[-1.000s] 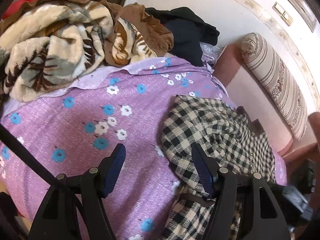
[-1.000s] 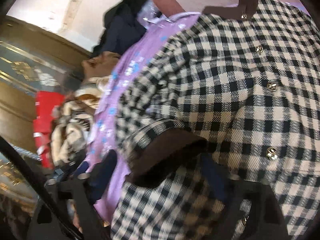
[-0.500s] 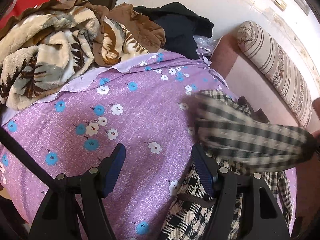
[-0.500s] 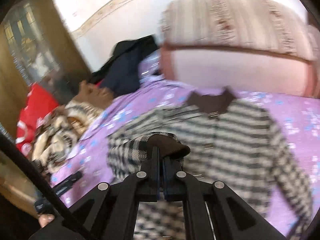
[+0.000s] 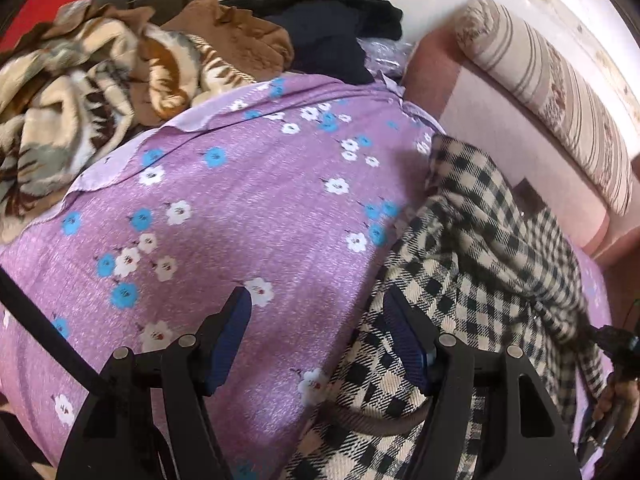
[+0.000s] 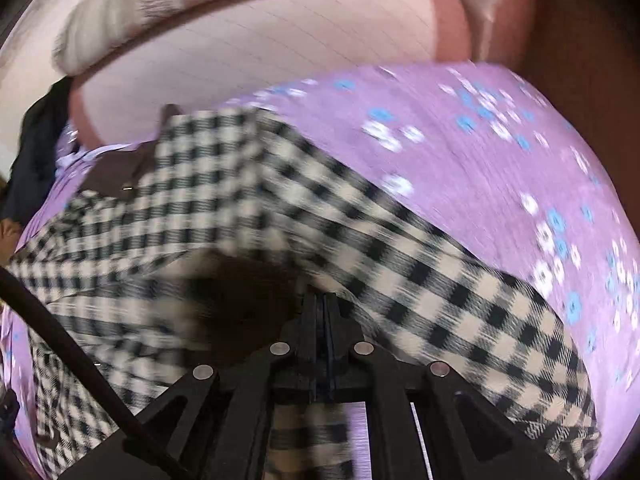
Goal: Fold large clothes
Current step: 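Grasp the other brown cuff with the right tool and lift it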
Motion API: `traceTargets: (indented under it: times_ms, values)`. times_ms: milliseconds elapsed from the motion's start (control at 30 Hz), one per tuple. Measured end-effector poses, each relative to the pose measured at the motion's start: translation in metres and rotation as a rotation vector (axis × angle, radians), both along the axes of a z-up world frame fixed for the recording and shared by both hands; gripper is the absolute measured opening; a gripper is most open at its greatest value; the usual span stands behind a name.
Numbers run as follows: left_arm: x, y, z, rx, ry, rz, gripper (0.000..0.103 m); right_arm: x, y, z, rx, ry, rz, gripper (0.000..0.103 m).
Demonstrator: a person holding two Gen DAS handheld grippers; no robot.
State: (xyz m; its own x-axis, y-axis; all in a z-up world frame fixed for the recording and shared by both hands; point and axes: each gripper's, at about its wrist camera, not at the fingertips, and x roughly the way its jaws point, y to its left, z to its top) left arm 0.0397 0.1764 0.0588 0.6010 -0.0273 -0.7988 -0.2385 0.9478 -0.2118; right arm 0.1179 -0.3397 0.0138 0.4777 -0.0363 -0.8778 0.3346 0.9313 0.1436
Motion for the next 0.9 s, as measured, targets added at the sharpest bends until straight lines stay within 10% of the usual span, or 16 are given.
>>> traceTargets:
  times_ms: [133,267,500,767,900]
  values:
    - [0.006,-0.005,0.001,0.006,-0.003,-0.014,0.067,-0.029,-0.015,0.016,0.094,-0.051,0.007,0.032]
    - [0.024,-0.005,-0.002,-0.019,0.004,0.003,0.067,-0.043,0.009,0.049,0.102,-0.154,0.076,0.032]
    - [0.067,-0.009,-0.015,0.073,-0.005,-0.033,0.067,0.044,0.143,0.072,0.125,-0.143,0.463,0.057]
    - [0.077,-0.025,-0.031,-0.063,0.102,-0.222,0.066,0.127,0.301,0.069,0.015,-0.034,0.812,0.063]
    - [0.076,-0.039,-0.043,-0.048,0.2,-0.287,0.004,0.152,0.33,0.056,-0.046,0.029,0.848,0.063]
